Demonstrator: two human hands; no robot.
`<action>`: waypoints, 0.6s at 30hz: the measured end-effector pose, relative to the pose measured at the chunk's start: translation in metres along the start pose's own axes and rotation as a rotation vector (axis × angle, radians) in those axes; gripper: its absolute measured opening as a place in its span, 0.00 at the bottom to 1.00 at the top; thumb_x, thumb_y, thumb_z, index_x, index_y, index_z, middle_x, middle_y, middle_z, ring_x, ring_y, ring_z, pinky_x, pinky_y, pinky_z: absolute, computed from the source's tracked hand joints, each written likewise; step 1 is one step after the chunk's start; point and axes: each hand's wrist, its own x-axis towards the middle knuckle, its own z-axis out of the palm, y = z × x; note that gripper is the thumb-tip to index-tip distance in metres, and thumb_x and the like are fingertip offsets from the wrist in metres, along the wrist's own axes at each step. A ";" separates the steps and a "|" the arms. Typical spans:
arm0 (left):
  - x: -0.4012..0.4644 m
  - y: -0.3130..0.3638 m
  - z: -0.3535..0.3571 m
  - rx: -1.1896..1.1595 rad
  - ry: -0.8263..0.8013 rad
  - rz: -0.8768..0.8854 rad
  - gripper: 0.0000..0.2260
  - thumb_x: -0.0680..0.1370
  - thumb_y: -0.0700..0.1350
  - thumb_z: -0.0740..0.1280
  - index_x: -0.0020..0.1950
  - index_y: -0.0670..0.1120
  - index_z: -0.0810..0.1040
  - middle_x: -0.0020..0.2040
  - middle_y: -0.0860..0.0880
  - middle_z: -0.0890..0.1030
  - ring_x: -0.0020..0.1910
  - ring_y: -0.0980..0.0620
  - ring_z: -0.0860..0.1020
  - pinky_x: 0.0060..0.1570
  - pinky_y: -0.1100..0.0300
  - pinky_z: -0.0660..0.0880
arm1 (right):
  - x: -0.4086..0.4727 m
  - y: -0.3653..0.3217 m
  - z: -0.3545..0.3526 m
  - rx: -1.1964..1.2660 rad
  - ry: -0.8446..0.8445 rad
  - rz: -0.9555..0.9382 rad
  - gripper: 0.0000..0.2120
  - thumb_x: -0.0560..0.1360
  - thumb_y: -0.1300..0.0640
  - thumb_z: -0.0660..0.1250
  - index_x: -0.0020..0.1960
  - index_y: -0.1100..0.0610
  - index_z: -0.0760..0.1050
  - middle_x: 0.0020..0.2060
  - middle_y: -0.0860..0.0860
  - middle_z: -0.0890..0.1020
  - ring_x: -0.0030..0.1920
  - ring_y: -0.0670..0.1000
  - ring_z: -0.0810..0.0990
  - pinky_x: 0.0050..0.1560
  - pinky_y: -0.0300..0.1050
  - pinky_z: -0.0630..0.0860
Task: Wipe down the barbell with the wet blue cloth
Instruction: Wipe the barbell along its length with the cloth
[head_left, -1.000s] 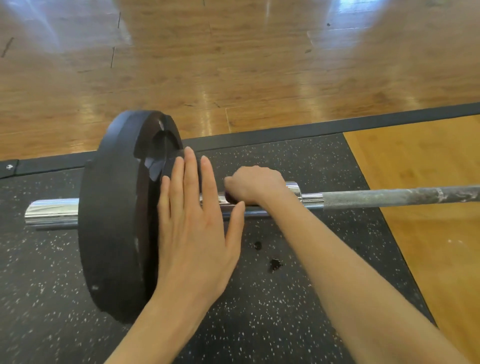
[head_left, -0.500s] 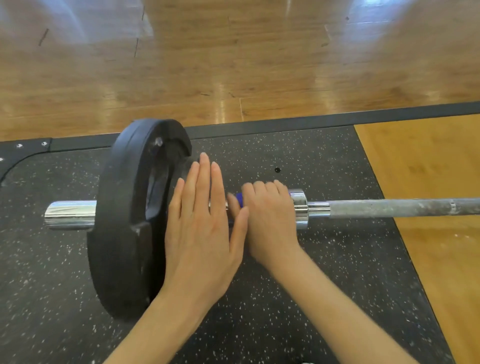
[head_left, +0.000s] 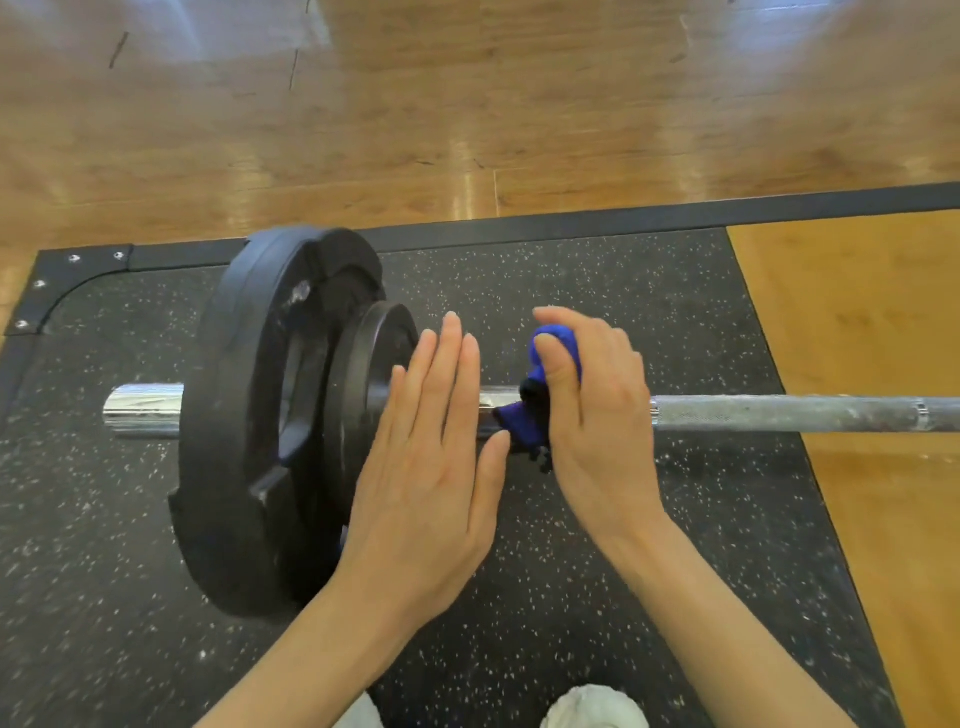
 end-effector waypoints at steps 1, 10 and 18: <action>0.000 0.004 0.005 -0.061 -0.028 -0.023 0.28 0.85 0.52 0.48 0.83 0.42 0.51 0.84 0.48 0.48 0.82 0.53 0.44 0.80 0.59 0.42 | 0.003 0.003 -0.011 0.011 0.030 0.010 0.18 0.84 0.51 0.54 0.63 0.58 0.76 0.50 0.43 0.76 0.50 0.43 0.72 0.54 0.40 0.67; 0.006 -0.008 0.045 -0.101 -0.135 -0.109 0.28 0.84 0.53 0.42 0.83 0.45 0.53 0.84 0.52 0.50 0.82 0.57 0.43 0.79 0.59 0.37 | -0.004 0.024 -0.015 0.026 0.071 0.064 0.13 0.84 0.51 0.56 0.62 0.55 0.75 0.47 0.40 0.74 0.48 0.46 0.72 0.53 0.47 0.71; 0.012 -0.009 0.040 -0.177 -0.132 -0.173 0.27 0.84 0.55 0.42 0.83 0.49 0.52 0.83 0.57 0.49 0.80 0.63 0.40 0.78 0.62 0.35 | 0.002 -0.004 -0.087 0.063 0.157 0.063 0.10 0.85 0.49 0.56 0.62 0.44 0.72 0.45 0.50 0.78 0.44 0.54 0.77 0.48 0.40 0.69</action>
